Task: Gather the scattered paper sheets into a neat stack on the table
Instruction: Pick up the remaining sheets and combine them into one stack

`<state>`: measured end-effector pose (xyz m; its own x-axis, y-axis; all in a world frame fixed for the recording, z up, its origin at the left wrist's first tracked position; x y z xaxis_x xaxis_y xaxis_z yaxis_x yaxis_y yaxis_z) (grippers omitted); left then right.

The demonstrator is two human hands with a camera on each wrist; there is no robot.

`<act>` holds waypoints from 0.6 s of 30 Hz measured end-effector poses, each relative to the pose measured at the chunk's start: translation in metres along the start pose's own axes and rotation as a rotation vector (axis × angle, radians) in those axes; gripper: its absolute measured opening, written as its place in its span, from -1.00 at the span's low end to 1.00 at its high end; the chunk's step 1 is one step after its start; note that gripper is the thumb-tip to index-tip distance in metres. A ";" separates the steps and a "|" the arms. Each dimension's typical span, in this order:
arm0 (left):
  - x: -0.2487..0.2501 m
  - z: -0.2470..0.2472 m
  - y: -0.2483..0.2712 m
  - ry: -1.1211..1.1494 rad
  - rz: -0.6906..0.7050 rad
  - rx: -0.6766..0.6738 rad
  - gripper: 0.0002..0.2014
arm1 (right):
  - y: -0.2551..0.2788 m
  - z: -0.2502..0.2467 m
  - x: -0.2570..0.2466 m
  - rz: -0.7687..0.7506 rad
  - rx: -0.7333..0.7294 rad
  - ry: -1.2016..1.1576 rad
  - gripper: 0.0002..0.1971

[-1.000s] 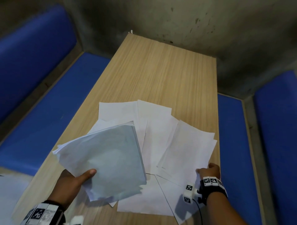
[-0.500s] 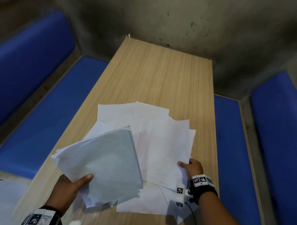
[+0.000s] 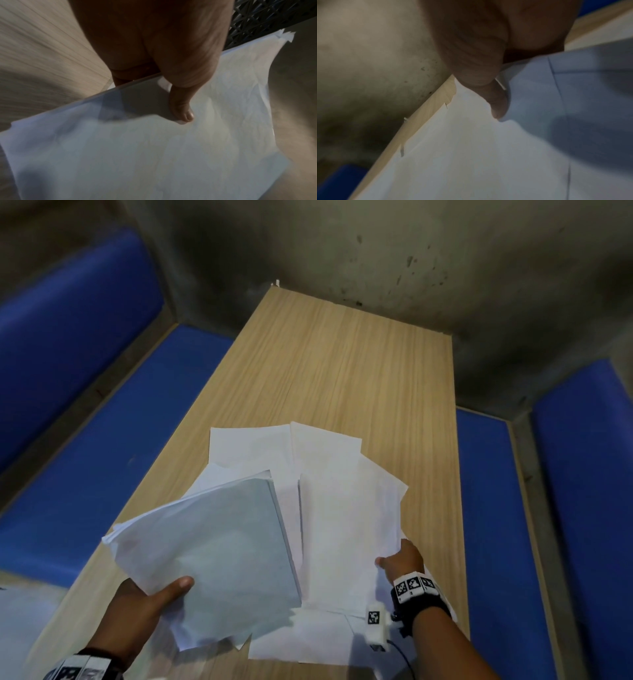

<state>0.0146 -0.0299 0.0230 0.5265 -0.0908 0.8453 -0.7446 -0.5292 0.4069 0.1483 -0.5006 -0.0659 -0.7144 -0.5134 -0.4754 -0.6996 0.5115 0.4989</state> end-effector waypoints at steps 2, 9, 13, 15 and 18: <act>0.000 0.002 0.000 0.007 0.009 -0.013 -0.29 | -0.007 -0.015 0.015 0.003 0.042 0.059 -0.46; -0.006 0.011 -0.003 0.042 -0.014 -0.046 -0.30 | -0.027 -0.056 0.078 -0.002 0.145 0.435 -0.63; -0.003 0.020 -0.006 0.085 -0.020 -0.045 -0.47 | -0.026 -0.060 0.095 -0.016 0.108 0.465 -0.61; 0.001 0.025 -0.007 0.106 0.002 -0.049 -0.44 | -0.015 -0.061 0.098 -0.045 0.067 0.360 -0.73; 0.011 0.031 -0.010 0.142 0.018 -0.021 -0.56 | 0.005 -0.062 0.099 -0.117 -0.028 0.198 -0.62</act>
<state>0.0411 -0.0518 0.0174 0.4507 0.0204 0.8925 -0.7627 -0.5108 0.3968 0.0755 -0.5919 -0.0652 -0.6103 -0.6947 -0.3807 -0.7748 0.4231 0.4699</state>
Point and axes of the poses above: each hand's wrist, its own y-axis away from the middle knuckle, its own z-axis out of the palm, x = y × z, the point moved 7 cm from there along -y, towards the middle knuckle, and after that the axes turned 7 degrees about x, right-handed, at the moved point
